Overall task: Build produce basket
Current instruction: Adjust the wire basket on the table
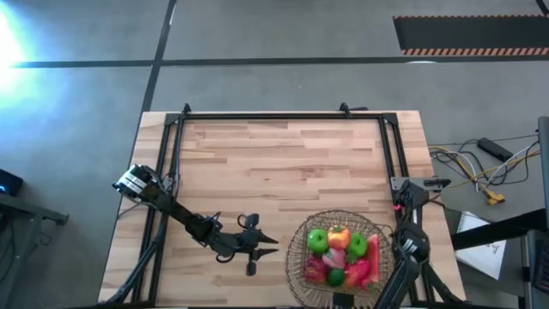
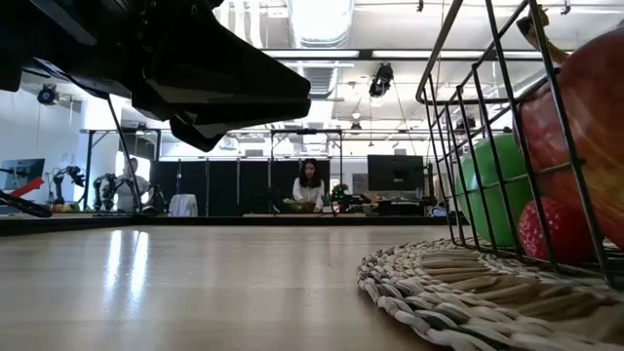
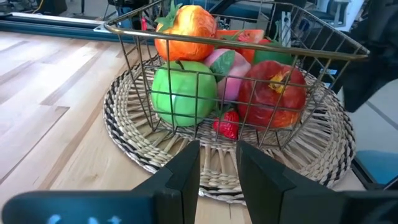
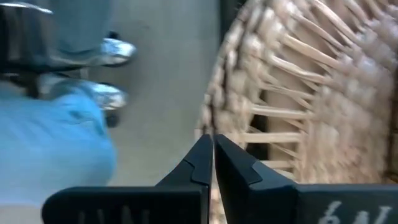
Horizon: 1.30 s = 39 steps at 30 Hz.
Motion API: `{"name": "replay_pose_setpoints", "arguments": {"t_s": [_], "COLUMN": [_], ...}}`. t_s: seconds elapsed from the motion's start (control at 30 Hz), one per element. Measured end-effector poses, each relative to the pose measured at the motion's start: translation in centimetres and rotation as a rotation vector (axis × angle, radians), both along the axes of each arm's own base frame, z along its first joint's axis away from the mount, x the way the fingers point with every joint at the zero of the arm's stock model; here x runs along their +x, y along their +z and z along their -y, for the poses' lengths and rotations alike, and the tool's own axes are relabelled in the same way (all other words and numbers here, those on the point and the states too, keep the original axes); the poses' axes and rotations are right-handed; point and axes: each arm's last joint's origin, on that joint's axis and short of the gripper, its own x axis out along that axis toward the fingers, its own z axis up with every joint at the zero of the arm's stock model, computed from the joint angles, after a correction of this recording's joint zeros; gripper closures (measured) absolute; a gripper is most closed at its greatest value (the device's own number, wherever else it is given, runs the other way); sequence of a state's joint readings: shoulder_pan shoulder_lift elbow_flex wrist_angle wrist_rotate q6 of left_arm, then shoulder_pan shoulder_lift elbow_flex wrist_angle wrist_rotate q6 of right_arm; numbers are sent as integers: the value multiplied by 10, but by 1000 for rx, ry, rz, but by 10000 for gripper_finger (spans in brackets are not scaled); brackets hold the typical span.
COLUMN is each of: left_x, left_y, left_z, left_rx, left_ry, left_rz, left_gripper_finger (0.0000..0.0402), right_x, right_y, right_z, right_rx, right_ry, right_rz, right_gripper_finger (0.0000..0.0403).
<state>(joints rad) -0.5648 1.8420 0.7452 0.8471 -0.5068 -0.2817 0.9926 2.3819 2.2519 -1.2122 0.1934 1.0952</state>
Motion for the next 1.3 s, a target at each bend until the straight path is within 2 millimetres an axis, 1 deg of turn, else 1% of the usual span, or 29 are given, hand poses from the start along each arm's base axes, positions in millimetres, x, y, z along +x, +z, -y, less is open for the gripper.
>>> {"name": "replay_pose_setpoints", "arguments": {"t_s": [0.1,0.33,0.63,0.83,1.1,1.2,1.3], "left_x": [1,2,2,2,2,2,2], "left_y": [0,0,0,0,0,0,0], "left_z": [-1,-3,-3,-3,-3,-3,-3], "left_rx": [0,0,1,1,1,1,3], "left_ry": [5,9,9,9,8,8,8], "left_rz": [0,1,0,0,0,0,0], "left_gripper_finger": [314,314,314,314,314,314,314], "right_x": [0,5,8,12,14,12,10], "right_y": [-7,-17,-20,-23,-32,-28,-15], "right_z": [5,17,42,49,62,66,68], "right_rx": [-72,-142,-354,-427,-500,-503,-489], "right_ry": [-26,-39,-56,-10,-4,-9,-10], "right_rz": [-30,-73,-117,-89,-117,-120,-89], "right_gripper_finger": [394,394,394,394,394,394,394]}}
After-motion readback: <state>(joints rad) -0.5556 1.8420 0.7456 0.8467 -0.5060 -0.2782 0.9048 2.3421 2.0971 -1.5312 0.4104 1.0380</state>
